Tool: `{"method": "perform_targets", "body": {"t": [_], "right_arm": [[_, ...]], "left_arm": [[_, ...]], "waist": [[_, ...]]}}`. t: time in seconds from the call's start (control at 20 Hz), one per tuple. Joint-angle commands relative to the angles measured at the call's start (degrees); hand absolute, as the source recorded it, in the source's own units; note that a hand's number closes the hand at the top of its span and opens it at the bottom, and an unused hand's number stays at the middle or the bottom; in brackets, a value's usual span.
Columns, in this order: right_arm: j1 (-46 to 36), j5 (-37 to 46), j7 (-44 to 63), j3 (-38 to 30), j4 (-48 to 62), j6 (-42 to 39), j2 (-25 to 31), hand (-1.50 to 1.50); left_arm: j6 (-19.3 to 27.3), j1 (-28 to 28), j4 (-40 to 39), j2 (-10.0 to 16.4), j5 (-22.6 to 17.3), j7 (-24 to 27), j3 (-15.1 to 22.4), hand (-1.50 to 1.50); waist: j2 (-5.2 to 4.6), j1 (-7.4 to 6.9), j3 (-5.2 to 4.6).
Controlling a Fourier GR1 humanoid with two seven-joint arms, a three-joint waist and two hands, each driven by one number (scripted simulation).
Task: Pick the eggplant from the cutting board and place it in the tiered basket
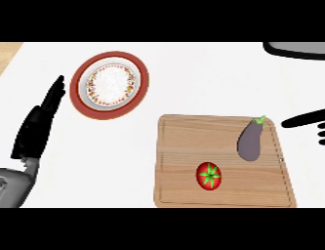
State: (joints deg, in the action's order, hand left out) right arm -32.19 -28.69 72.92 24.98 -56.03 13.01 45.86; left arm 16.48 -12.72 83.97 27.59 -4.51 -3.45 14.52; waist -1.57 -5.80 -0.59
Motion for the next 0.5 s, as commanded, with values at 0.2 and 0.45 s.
{"method": "perform_targets", "body": {"t": [0.2, 0.45], "right_arm": [[-10.5, -7.7, 12.3, 7.3, 14.7, -5.7, -5.5, -1.50], [-14.9, -12.1, 12.3, 11.9, 21.6, -8.7, -8.6, -1.50]], "left_arm": [[-0.6, -2.9, -2.2, 0.1, 0.3, -0.4, -1.0, 0.00], [0.0, -0.3, -3.7, -1.5, 0.7, 0.9, -0.3, 0.00]], "waist": [[0.07, -0.25, 0.23], [0.56, 0.82, 0.20]]}}
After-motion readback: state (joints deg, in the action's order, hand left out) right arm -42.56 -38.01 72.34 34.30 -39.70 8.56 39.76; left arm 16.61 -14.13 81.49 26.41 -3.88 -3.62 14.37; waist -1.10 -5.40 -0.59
